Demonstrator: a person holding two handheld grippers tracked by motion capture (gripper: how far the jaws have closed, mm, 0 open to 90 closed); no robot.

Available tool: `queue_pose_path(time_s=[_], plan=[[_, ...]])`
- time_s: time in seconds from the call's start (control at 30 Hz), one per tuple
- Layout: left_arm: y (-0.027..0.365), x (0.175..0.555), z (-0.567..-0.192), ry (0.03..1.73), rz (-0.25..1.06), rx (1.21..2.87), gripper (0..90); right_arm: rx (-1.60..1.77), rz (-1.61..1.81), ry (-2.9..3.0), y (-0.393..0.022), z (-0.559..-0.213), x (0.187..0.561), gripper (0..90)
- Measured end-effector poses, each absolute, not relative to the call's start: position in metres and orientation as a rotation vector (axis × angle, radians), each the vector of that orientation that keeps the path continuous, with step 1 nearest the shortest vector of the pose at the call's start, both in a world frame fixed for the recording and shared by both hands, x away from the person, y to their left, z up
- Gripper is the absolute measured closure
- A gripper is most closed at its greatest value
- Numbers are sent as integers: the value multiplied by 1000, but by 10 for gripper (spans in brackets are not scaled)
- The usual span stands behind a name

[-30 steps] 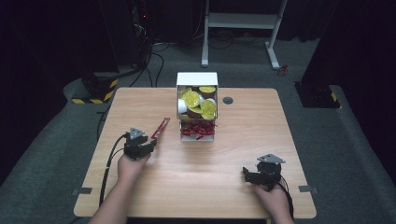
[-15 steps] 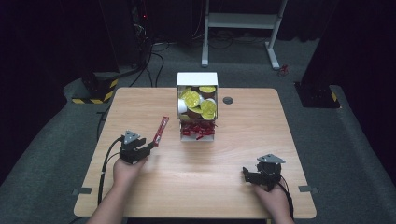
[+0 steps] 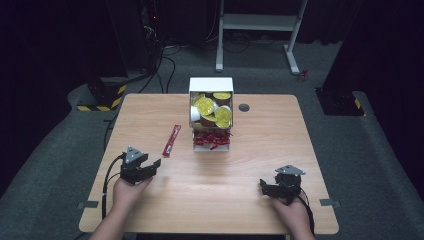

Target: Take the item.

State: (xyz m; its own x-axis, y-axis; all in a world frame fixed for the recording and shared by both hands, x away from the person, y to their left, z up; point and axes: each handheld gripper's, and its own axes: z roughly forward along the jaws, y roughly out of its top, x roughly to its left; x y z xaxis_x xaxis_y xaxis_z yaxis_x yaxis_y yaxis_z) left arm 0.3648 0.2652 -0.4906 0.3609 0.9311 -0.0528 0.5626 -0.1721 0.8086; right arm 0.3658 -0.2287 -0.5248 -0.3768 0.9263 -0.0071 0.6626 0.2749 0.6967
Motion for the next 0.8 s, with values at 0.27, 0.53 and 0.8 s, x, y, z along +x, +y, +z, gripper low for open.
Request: queue_pose_path(time_s=[0.27,0.53,0.8], plan=[[282,342,-501,1306,581,1897,387,1435,860,2135,-229,-525,366,85],[283,318,-525,1289,600,2020,355,1435,861,2135,-229,-525,366,85],[291,317,-530,1363,603,1971,142,1424,863,2141,-230,-525,366,86]])
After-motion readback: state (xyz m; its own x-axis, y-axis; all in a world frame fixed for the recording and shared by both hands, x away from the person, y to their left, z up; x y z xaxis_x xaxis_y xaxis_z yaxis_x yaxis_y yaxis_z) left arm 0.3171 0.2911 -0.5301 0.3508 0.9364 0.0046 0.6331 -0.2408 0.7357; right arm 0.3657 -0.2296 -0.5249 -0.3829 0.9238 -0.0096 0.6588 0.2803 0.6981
